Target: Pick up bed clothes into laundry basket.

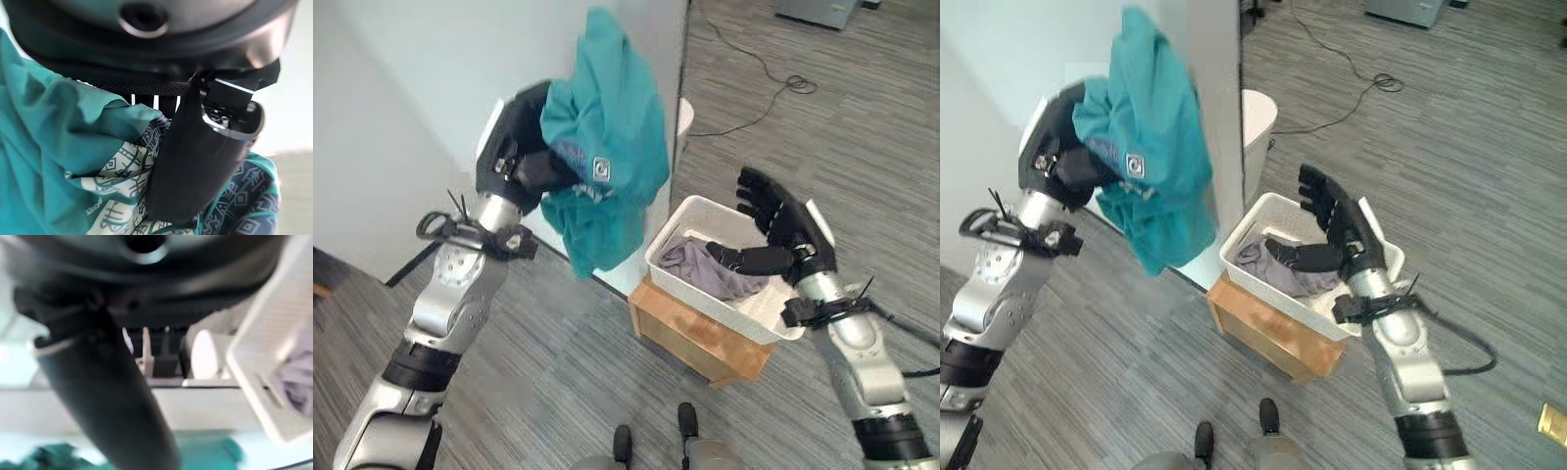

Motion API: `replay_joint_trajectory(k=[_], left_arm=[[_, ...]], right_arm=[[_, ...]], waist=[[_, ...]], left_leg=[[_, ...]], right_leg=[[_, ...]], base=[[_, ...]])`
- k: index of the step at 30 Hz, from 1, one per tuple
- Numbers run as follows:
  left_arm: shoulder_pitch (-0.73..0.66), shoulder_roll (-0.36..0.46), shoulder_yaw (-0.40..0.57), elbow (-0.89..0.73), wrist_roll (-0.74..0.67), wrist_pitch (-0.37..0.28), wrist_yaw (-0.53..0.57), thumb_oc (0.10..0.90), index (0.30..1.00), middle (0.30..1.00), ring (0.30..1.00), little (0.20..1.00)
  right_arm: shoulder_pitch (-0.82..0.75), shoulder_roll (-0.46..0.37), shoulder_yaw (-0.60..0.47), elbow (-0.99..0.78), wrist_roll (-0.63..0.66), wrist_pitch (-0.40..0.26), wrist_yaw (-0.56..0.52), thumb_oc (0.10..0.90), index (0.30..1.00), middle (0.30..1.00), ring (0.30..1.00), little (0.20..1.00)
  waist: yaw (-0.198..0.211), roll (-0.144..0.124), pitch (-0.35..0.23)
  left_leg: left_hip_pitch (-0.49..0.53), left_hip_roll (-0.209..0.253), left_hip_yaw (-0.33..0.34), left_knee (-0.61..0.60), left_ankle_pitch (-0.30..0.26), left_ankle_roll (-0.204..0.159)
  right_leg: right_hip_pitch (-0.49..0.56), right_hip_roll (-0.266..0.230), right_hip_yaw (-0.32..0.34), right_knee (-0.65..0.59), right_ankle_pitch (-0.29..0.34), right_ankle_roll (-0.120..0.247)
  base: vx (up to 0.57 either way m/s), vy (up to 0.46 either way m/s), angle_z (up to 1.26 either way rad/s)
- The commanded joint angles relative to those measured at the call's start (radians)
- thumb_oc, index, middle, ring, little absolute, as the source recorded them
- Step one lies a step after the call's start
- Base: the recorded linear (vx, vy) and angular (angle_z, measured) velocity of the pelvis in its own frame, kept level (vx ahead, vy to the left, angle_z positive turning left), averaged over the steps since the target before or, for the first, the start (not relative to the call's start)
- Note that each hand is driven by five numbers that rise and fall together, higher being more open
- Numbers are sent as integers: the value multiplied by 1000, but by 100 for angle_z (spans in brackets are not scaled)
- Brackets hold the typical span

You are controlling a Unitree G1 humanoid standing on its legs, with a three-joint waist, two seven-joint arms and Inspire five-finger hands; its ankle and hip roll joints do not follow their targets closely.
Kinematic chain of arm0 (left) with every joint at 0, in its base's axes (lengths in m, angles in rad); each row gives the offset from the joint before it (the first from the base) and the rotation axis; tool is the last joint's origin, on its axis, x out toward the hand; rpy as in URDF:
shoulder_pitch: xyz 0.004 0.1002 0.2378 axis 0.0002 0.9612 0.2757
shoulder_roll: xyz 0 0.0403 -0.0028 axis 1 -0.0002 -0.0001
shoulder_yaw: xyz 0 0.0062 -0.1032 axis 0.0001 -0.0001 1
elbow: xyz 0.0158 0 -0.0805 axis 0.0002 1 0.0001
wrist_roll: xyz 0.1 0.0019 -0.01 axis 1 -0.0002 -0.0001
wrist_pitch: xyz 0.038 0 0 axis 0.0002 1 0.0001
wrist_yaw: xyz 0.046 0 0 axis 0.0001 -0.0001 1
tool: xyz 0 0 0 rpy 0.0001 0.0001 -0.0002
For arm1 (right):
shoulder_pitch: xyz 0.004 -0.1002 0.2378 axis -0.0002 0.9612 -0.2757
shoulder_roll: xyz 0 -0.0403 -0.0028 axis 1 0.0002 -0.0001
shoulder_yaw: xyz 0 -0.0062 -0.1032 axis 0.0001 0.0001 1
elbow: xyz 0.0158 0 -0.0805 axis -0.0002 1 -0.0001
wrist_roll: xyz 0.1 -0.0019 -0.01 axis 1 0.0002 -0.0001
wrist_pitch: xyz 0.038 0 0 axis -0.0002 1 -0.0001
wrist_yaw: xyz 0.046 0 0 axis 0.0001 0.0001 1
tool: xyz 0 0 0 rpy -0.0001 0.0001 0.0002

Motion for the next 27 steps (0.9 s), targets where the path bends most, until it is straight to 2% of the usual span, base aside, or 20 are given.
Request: replay_joint_trajectory(k=[1,4,8,10,14,16,18,19,24,27], left_arm=[[-151,-24,-31,44,-2,-163,35,400,300,300,300,300],[-202,-32,-57,64,-17,-166,37,400,300,300,300,300],[-321,-58,-135,138,-34,-162,30,400,300,300,300,300],[-336,-63,-145,154,-37,-161,27,400,300,300,300,300],[-431,-92,-212,244,-18,-152,24,400,300,300,300,300],[-495,-125,-249,322,-6,-144,21,400,300,300,300,300],[-508,-130,-254,348,1,-143,23,400,300,300,300,300],[-526,-133,-253,388,2,-140,26,400,300,300,300,300],[-557,-133,-258,483,-6,-130,16,400,300,300,300,300],[-583,-102,-285,559,39,-111,-4,400,300,300,300,300]], right_arm=[[1,-7,-42,-176,66,-141,-5,800,900,900,900,900],[39,17,-49,-175,106,-150,-2,800,900,900,900,900],[97,50,-41,-182,163,-165,25,800,900,900,900,900],[102,52,-37,-179,167,-168,28,800,900,900,900,900],[117,60,-16,-193,168,-178,38,800,900,900,900,900],[140,51,-25,-220,157,-181,44,800,900,900,900,900],[142,56,-22,-221,161,-184,46,800,900,900,900,900],[146,58,-13,-223,161,-187,53,800,900,900,900,900],[146,59,1,-230,164,-189,59,800,900,900,900,900],[115,76,20,-223,178,-198,52,800,900,900,900,900]], waist=[[-31,-40,-210],[-45,-43,-217],[-84,-51,-228],[-86,-52,-227],[-115,-56,-224],[-146,-57,-224],[-153,-57,-221],[-171,-58,-217],[-188,-61,-199],[-197,-66,-182]], left_leg=[[-58,31,25,8,-33,-26],[-57,31,33,7,-35,-25],[-52,33,57,1,-41,-23],[-51,34,64,0,-42,-22],[-35,33,94,0,-59,-18],[-34,31,107,0,-64,-16],[-33,32,116,0,-66,-14],[-33,31,130,0,-69,-12],[-33,32,166,0,-74,-8],[-36,33,205,0,-77,-5]], right_leg=[[0,-75,2,129,-215,94],[-5,-74,13,125,-210,97],[-23,-70,46,123,-197,109],[-28,-69,53,124,-194,110],[-31,-65,85,126,-194,119],[-43,-65,105,124,-185,127],[-49,-63,114,125,-183,129],[-59,-60,131,126,-176,132],[-86,-51,171,133,-166,140],[-107,-43,198,126,-149,146]], base=[[16,22,-15],[15,20,-17],[14,27,-16],[21,30,-28],[29,49,-28],[23,66,-18],[1,39,-16],[-2,45,-22],[-2,39,-28],[-7,35,-40]])
